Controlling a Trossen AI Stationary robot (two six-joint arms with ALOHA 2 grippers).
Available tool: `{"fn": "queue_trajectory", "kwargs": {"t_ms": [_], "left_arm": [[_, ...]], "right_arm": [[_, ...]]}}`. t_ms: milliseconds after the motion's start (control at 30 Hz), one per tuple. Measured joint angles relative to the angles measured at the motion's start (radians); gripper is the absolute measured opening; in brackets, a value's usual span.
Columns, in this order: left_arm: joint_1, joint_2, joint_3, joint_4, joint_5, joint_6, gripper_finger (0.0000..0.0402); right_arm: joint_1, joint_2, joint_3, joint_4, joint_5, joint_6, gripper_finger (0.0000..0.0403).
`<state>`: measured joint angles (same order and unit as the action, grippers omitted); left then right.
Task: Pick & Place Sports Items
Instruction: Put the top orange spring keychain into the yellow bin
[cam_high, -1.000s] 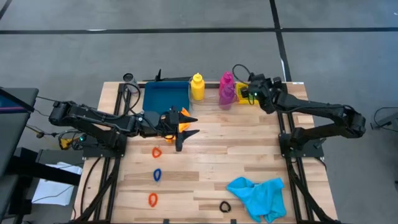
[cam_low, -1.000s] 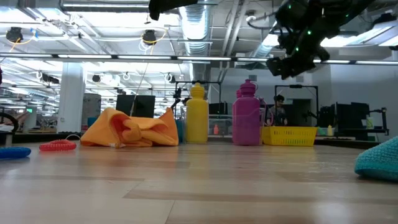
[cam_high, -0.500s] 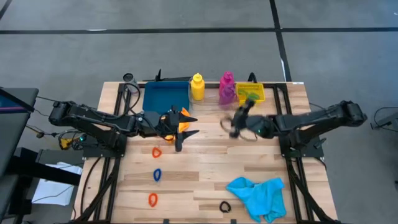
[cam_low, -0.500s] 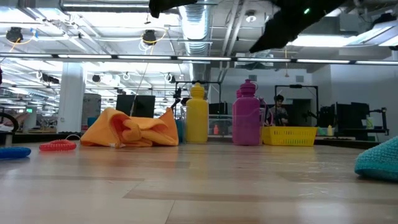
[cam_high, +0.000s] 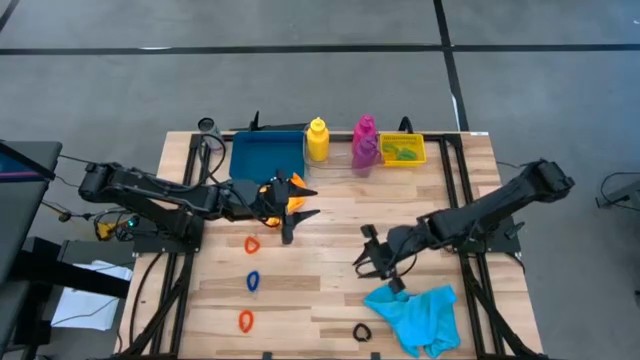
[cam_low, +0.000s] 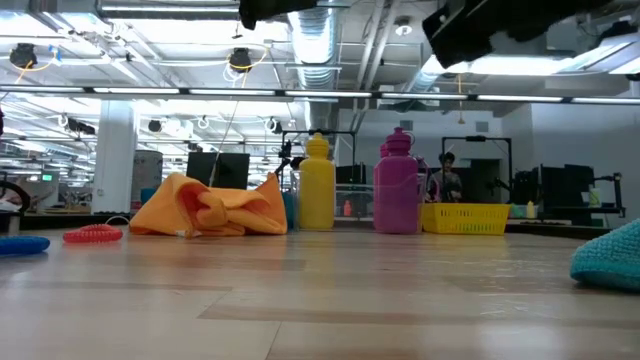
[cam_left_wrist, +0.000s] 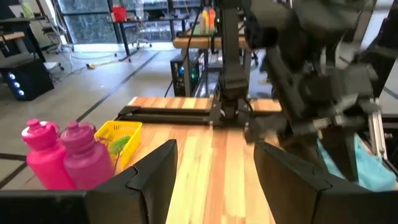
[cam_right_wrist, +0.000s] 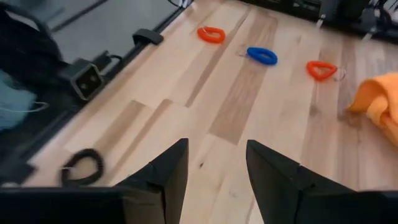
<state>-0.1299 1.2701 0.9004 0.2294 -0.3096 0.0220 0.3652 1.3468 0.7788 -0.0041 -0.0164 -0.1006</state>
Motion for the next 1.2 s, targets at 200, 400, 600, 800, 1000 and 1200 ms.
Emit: {"fn": "queue_trajectory", "kwargs": {"t_ms": [200,400,600,800,1000,1200], "left_arm": [[-0.009,-0.036,0.0,-0.253,-0.004,-0.012,0.0209],[-0.078,-0.17,-0.001,-0.655,-0.006,-0.253,0.0209],[-0.209,-0.274,-0.055,-0.736,-0.14,-0.354,0.0209],[-0.319,-0.366,-0.315,-0.673,-0.23,-0.546,0.0209],[-0.371,-0.451,-0.602,-0.428,-0.331,-0.738,0.0209],[-0.363,-0.477,-0.765,-0.38,-0.412,-0.915,0.0209]], "right_arm": [[0.003,0.121,0.0,0.091,-0.003,-0.022,0.0154],[0.016,0.176,-0.001,0.098,-0.013,-0.003,0.0154],[0.015,0.176,-0.001,0.121,-0.013,0.0,0.0154],[0.013,0.176,-0.001,0.134,-0.013,0.0,0.0154],[0.012,0.176,-0.001,0.157,-0.003,-0.011,0.0154],[-0.001,0.176,-0.001,0.166,0.006,-0.011,0.0154]]}}
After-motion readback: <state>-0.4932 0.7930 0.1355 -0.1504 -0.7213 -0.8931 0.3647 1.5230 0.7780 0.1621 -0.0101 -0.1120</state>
